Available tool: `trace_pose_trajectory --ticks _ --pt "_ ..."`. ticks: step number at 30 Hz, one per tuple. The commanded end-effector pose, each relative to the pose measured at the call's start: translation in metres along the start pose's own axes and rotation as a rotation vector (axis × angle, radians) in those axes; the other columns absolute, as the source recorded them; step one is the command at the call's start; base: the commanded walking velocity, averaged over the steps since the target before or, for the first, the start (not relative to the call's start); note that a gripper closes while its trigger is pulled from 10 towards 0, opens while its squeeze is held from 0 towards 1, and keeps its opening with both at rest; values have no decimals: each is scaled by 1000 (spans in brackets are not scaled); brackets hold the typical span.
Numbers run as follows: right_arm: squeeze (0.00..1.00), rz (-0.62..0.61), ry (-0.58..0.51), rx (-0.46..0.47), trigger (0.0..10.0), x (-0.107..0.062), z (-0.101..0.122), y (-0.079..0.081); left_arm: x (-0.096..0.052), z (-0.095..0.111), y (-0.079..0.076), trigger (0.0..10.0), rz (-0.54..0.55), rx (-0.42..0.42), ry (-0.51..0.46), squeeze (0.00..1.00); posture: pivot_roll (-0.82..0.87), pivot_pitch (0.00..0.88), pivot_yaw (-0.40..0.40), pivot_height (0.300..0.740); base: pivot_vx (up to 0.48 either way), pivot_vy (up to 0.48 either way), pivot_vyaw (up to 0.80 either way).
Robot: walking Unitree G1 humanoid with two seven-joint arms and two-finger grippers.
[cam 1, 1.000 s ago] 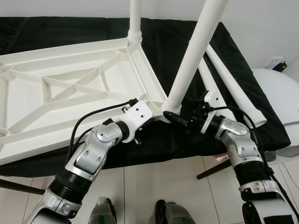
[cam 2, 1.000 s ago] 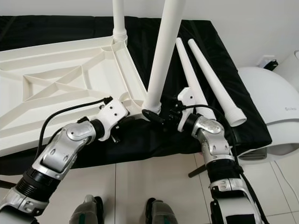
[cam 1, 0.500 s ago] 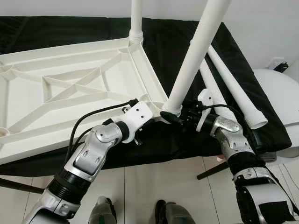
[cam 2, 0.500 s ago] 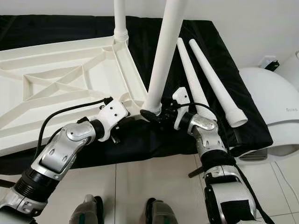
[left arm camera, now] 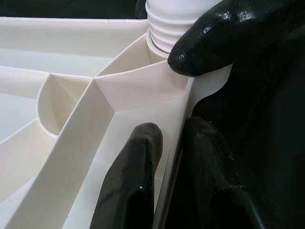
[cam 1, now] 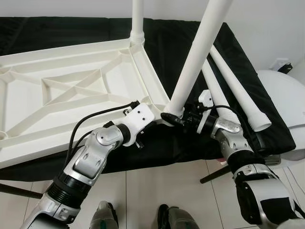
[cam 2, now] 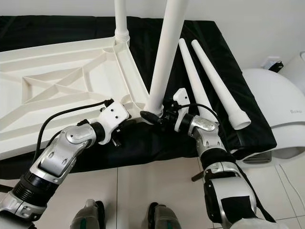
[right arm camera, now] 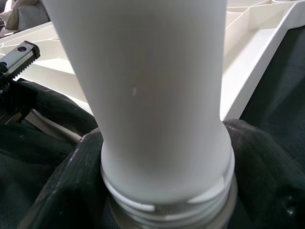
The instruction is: Building children table
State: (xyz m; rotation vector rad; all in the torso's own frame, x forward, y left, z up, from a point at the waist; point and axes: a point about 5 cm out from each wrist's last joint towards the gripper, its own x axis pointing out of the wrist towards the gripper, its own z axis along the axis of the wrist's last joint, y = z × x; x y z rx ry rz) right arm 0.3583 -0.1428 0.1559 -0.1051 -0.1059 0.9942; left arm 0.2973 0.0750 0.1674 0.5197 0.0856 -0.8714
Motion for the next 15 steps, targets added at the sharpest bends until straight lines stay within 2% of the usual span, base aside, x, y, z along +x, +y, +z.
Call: trace_pose_trajectory --ticks 1,2,3,11,12,15 --pt "0 9 20 5 5059 2 -4 2 0 -8 -13 10000 -91 -2 35 0 111 182 -23 740 0 0 0" --pt "0 9 20 5 5059 2 -4 2 0 -8 -13 10000 -91 -2 35 0 111 182 -23 740 0 0 0" --pt "0 5 19 8 10000 2 -4 1 0 -8 -13 10000 -90 -3 35 0 113 181 -23 740 0 0 0" --pt "0 9 15 14 10000 4 -6 2 -1 -8 -14 10000 -89 -6 37 0 114 185 -21 740 0 0 0" --pt "0 7 8 19 78 4 -6 2 -1 -8 -14 10000 -89 -6 38 0 113 184 -20 740 0 0 0" --pt "0 4 -5 26 0 4 -7 3 -1 -8 -14 10000 -88 -8 40 0 114 186 -21 740 0 0 0"
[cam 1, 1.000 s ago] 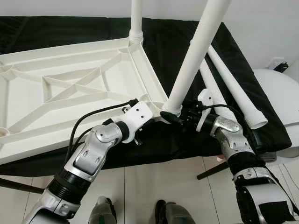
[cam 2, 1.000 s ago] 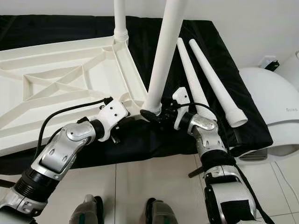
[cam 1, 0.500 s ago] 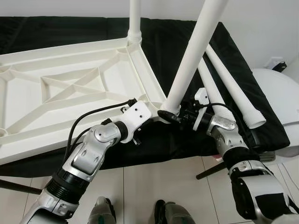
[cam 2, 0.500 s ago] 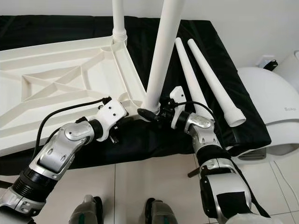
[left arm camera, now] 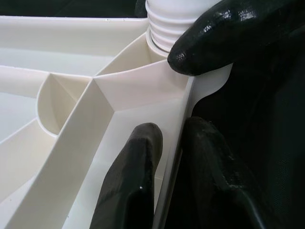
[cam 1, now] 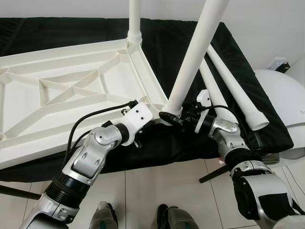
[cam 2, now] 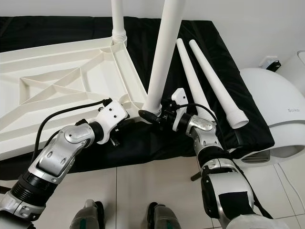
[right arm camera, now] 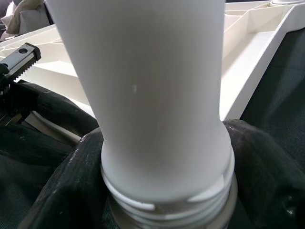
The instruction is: Building children table
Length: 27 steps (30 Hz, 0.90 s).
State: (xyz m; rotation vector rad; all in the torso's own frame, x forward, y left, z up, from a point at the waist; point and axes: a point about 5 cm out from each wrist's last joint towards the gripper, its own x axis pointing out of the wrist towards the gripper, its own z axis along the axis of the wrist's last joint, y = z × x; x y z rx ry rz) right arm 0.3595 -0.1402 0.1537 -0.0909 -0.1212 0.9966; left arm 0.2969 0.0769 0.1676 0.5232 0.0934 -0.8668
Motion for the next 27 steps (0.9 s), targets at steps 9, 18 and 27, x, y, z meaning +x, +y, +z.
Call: trace_pose_trajectory --ticks 9,18,27 --pt "0 -9 -35 25 0 -1 -8 11 0 -8 -16 10000 -88 -13 33 0 112 191 -25 740 0 0 0" --pt "0 -92 -82 9 0 -2 -9 23 0 -9 -16 10000 -84 -20 37 0 100 200 -32 740 0 0 0" --pt "0 -251 -103 -8 0 1 -7 37 1 -8 -18 10000 -86 -26 32 0 88 208 -35 740 0 0 0"
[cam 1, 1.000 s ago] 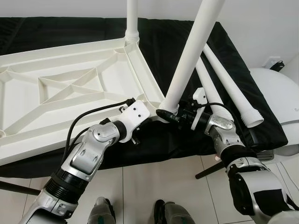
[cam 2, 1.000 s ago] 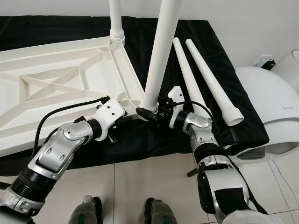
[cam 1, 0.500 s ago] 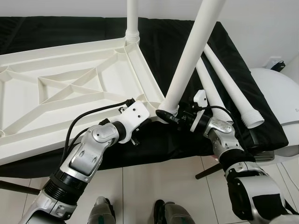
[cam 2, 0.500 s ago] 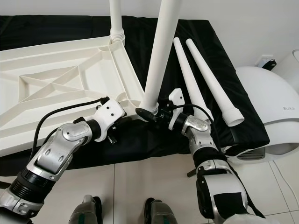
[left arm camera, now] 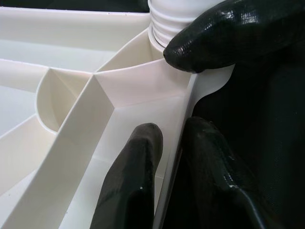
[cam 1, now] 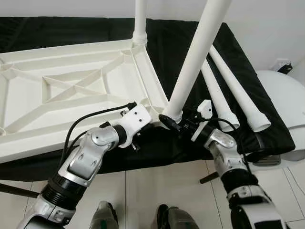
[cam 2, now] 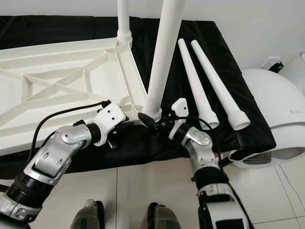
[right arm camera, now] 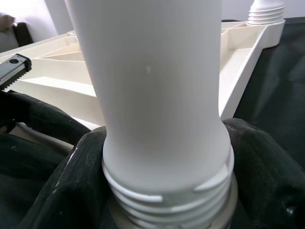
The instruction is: Building children table
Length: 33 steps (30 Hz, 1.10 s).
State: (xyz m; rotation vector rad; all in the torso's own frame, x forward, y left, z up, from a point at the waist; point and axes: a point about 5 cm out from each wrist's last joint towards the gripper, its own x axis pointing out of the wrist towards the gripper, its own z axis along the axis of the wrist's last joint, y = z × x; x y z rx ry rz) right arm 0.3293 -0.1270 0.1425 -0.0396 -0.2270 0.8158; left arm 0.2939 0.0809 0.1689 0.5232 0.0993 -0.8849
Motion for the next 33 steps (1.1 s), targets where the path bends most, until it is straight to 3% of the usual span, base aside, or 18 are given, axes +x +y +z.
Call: trace_pose_trajectory --ticks 1,9,15,20,33 --pt "0 -114 11 3 0 7 -2 7 7 -7 -19 10000 -68 -27 30 0 88 209 -36 740 0 0 0" --pt "0 -264 41 31 0 10 -5 10 7 -7 -19 10000 -64 -32 29 0 91 211 -40 740 0 0 0" --pt "0 -344 62 54 0 13 -9 21 7 -7 -18 10000 -62 -34 30 0 93 212 -44 740 0 0 0" --pt "0 -499 85 88 0 21 -13 34 7 -7 -17 10000 -59 -35 29 0 97 210 -43 740 0 0 0" --pt "0 -643 154 67 0 41 -21 48 7 -5 -17 10000 -58 -31 28 0 103 209 -40 740 0 0 0"
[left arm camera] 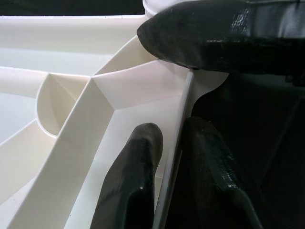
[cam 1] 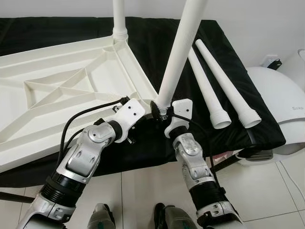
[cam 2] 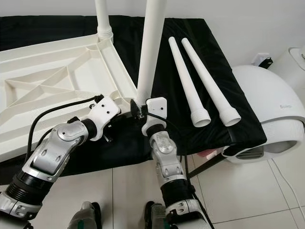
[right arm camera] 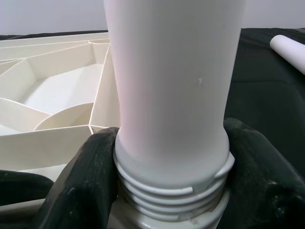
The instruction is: Building children table
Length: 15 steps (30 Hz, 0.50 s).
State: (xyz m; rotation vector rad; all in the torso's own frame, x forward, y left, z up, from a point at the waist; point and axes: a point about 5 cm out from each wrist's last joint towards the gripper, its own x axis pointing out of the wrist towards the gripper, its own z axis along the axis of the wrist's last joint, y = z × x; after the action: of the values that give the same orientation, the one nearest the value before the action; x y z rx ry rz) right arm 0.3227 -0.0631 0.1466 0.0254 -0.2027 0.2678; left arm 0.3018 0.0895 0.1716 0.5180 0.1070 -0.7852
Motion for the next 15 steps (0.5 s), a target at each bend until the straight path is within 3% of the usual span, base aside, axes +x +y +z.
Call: trace_pose_trajectory --ticks 1,6,10,11,13,14,15 --pt "0 -102 143 13 0 0 -23 1 6 -3 -30 10000 -152 -10 3 0 103 209 -40 740 0 0 0" --pt "0 -205 177 57 0 7 -25 14 7 -3 -30 10000 -150 -11 4 0 105 204 -43 740 0 0 0" --pt "0 -172 159 51 0 10 -22 25 7 -3 -29 10000 -148 -9 3 0 112 196 -48 740 0 0 0" --pt "0 -168 159 47 7098 9 -22 25 7 -2 -29 10000 -146 -8 2 0 112 196 -48 740 0 0 0" --pt "0 -170 160 43 7098 9 -23 23 7 -2 -29 10000 -144 -7 1 0 112 196 -48 740 0 0 0" --pt "0 -169 156 30 10000 9 -23 21 7 -2 -28 10000 -143 -7 2 0 113 193 -49 740 0 0 0" --pt "0 -169 156 30 10000 9 -23 21 7 -2 -28 10000 -143 -7 2 0 113 193 -49 740 0 0 0"
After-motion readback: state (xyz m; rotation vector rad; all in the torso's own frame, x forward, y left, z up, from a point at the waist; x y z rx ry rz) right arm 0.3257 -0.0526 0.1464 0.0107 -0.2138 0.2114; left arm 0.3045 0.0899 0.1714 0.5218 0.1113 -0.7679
